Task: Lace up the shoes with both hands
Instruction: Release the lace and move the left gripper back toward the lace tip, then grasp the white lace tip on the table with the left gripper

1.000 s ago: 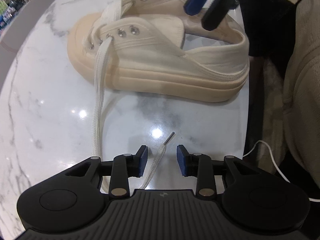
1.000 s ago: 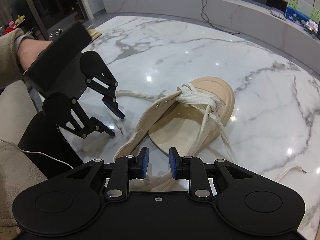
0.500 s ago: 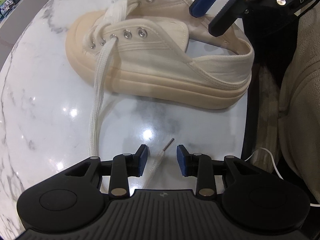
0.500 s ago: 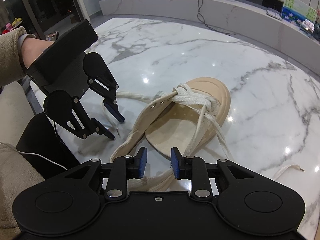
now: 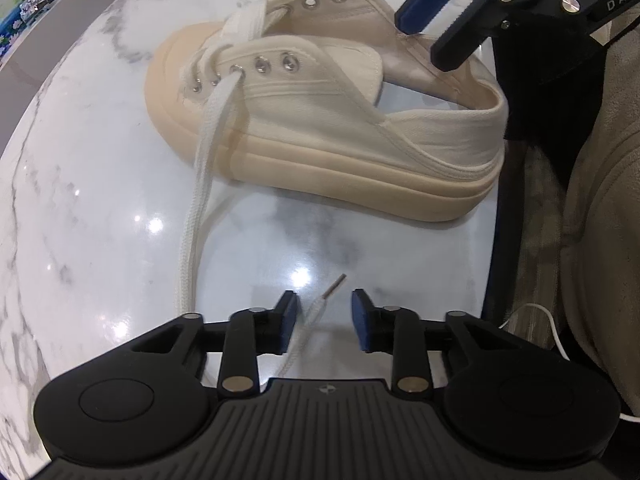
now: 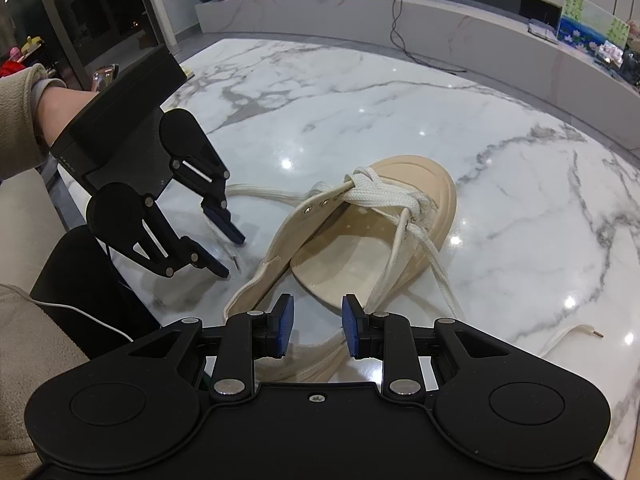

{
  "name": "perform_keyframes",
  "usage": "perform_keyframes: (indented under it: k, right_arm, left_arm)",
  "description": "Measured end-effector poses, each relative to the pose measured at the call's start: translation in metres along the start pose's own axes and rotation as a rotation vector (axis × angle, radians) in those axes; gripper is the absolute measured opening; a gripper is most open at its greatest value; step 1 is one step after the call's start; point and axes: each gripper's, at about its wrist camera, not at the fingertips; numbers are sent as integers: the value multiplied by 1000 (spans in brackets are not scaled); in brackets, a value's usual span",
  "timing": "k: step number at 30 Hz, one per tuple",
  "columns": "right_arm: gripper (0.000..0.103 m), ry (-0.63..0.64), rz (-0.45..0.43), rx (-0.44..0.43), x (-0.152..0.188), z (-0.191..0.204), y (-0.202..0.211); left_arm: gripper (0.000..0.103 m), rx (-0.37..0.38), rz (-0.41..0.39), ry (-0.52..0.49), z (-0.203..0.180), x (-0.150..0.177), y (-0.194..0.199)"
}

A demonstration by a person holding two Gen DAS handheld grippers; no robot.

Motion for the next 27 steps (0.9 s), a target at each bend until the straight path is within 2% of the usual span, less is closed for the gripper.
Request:
perform_keyframes:
  k: [2, 5, 9, 16, 21, 27]
  right_arm:
    - [26, 1, -3, 3, 0, 1, 1]
    - [26, 0, -6, 5, 2, 2, 2]
    - [26, -4, -8, 5, 4, 3, 3]
    - [26, -8, -10, 13, 6, 3, 4]
    - [26, -6, -16, 13, 8, 3, 6]
    - [26, -17, -33, 20, 9, 1, 8]
  left_arm:
    - [8, -9, -1, 17, -2, 0, 0]
    - [3, -49, -10, 63, -4, 2, 0]
    - [3, -110, -21, 98, -7, 5, 2]
    - [3, -187, -120, 169, -12, 1, 30]
    - [3, -235, -200, 181, -24, -13, 56]
    - [3, -261, -244, 201, -34, -36, 71]
Point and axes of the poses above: each gripper's, at about its wrist camera, not at the fingertips, and y roughly against the way its jaws point, z to its left, x to its underside, and after that the axes turned 5 degrees about x, right-handed
